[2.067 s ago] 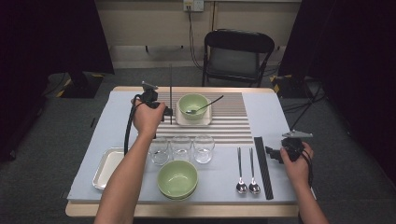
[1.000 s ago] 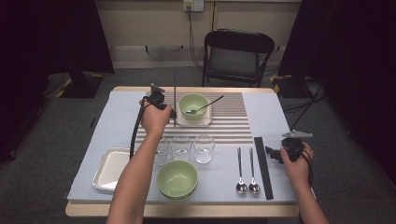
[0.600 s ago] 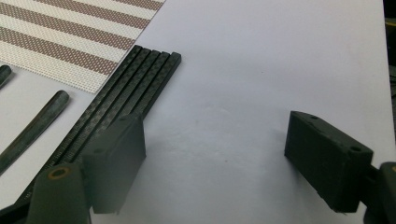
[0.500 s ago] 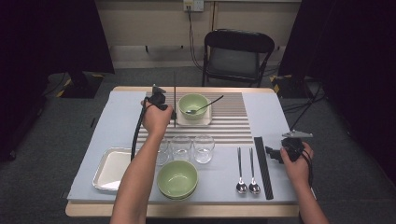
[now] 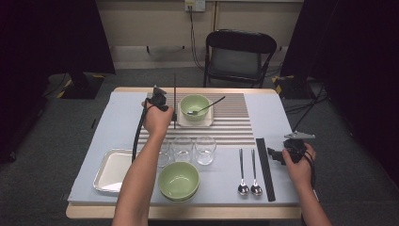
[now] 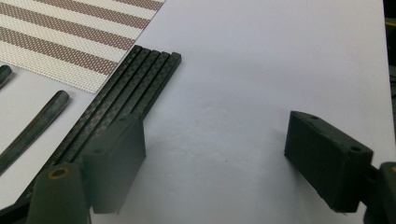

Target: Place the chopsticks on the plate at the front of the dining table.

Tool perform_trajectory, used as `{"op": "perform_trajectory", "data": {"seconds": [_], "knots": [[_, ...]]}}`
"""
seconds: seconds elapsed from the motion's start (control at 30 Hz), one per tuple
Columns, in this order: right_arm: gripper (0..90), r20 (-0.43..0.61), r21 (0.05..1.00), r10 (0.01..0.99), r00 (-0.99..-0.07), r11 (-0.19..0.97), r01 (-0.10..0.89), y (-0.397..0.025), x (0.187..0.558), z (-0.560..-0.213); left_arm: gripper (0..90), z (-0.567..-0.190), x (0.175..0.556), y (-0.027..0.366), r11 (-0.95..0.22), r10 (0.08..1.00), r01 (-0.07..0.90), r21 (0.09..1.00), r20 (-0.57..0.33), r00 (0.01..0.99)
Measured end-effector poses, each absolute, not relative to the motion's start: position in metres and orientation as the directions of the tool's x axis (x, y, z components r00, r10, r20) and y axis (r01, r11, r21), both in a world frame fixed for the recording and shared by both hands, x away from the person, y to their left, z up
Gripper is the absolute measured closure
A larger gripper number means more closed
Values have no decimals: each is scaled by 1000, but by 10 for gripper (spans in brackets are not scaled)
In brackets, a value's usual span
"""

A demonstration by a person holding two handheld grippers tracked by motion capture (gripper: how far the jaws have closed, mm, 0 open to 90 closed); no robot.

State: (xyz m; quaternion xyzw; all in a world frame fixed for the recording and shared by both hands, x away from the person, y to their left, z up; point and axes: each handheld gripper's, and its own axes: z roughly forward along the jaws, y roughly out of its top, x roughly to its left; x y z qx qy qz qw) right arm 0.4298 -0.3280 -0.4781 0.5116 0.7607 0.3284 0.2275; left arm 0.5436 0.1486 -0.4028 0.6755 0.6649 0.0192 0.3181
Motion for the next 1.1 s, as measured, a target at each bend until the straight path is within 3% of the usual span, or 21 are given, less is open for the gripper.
{"op": "perform_trajectory", "data": {"seconds": [1.1], "knots": [[196,-11,732,928,-371,260,629,-328,430,-478,868,-415,551,141,97,916,916,389,-394,71]]}}
